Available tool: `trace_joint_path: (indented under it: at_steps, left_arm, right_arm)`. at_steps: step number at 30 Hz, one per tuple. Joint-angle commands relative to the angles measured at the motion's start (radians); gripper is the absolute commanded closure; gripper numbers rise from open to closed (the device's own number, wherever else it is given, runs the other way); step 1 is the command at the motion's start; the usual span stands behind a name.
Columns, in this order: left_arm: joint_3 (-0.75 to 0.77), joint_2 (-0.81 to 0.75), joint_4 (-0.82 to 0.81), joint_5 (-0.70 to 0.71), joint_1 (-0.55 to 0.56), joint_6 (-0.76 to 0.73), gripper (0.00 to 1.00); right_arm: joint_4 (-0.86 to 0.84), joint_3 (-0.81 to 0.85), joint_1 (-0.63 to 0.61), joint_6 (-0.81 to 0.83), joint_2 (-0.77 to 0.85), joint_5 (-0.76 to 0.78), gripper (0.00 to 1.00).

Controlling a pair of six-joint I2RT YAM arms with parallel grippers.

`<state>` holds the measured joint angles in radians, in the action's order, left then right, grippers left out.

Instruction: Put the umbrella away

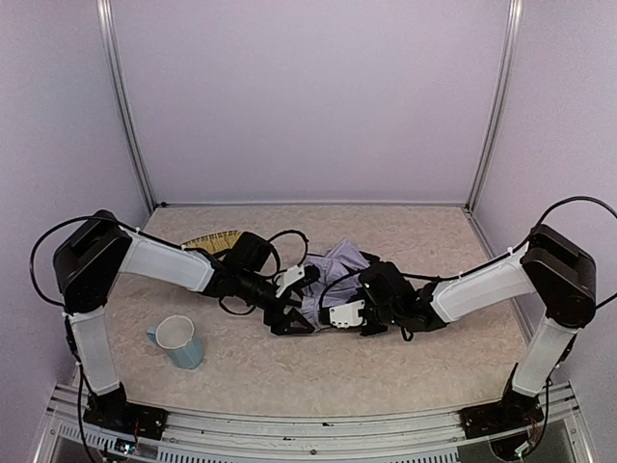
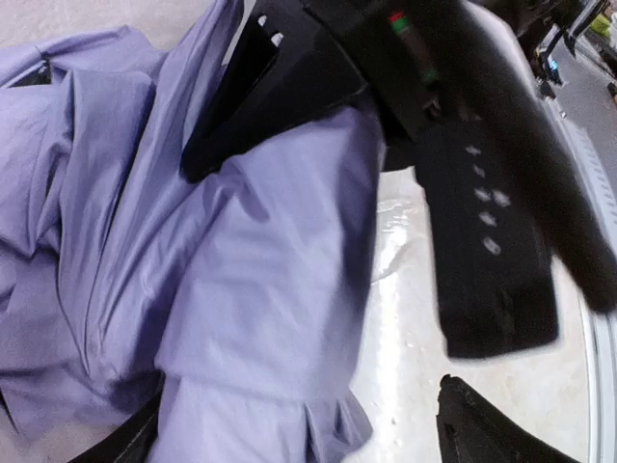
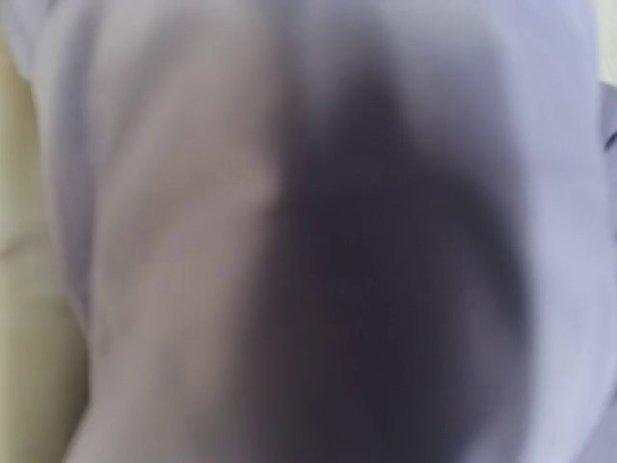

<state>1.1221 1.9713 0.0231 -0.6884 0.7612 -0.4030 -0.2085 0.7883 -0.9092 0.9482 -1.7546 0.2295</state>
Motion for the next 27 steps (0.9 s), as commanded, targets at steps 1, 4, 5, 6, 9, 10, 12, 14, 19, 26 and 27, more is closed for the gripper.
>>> trace_joint_path:
  at_steps: [1, 4, 5, 6, 9, 10, 12, 14, 19, 26, 27]
  left_arm:
    - [-0.192, -0.227, -0.422, -0.02, -0.059, 0.24, 0.11]
    - [-0.331, -0.363, -0.64, 0.024, -0.08, 0.316, 0.09]
    - [-0.359, -0.411, -0.674, 0.037, -0.08, 0.323, 0.09]
    - [-0.379, -0.442, -0.691, 0.048, -0.078, 0.327, 0.09]
    - [-0.427, -0.511, -0.684, 0.088, -0.062, 0.326, 0.12]
    - [-0.442, -0.533, -0.677, 0.111, -0.044, 0.317, 0.13]
    - [-0.469, -0.569, -0.662, 0.168, -0.005, 0.293, 0.16]
    - [-0.486, -0.599, -0.65, 0.223, 0.041, 0.269, 0.2]
    - [-0.489, -0.628, -0.666, 0.305, 0.137, 0.25, 0.31]
    - [-0.431, -0.594, -0.79, 0.422, 0.281, 0.222, 0.44]
    - [-0.417, -0.58, -0.812, 0.455, 0.303, 0.22, 0.44]
  right_arm:
    - [0.141, 0.057, 0.02, -0.145, 0.091, -0.029, 1.0]
    - [0.241, 0.132, 0.049, -0.254, 0.162, -0.115, 1.0]
    - [0.284, 0.16, 0.064, -0.294, 0.187, -0.163, 1.0]
    - [0.335, 0.197, 0.083, -0.331, 0.215, -0.225, 1.0]
    - [0.488, 0.319, 0.181, -0.446, 0.29, -0.527, 1.0]
    - [0.521, 0.35, 0.21, -0.478, 0.31, -0.605, 1.0]
    - [0.574, 0.409, 0.252, -0.52, 0.347, -0.708, 1.0]
    - [0.631, 0.465, 0.274, -0.554, 0.38, -0.757, 1.0]
    - [0.669, 0.605, 0.293, -0.656, 0.421, -0.82, 1.0]
    - [0.602, 0.7, 0.293, -0.829, 0.45, -0.827, 1.0]
    - [0.596, 0.704, 0.293, -0.846, 0.454, -0.811, 1.0]
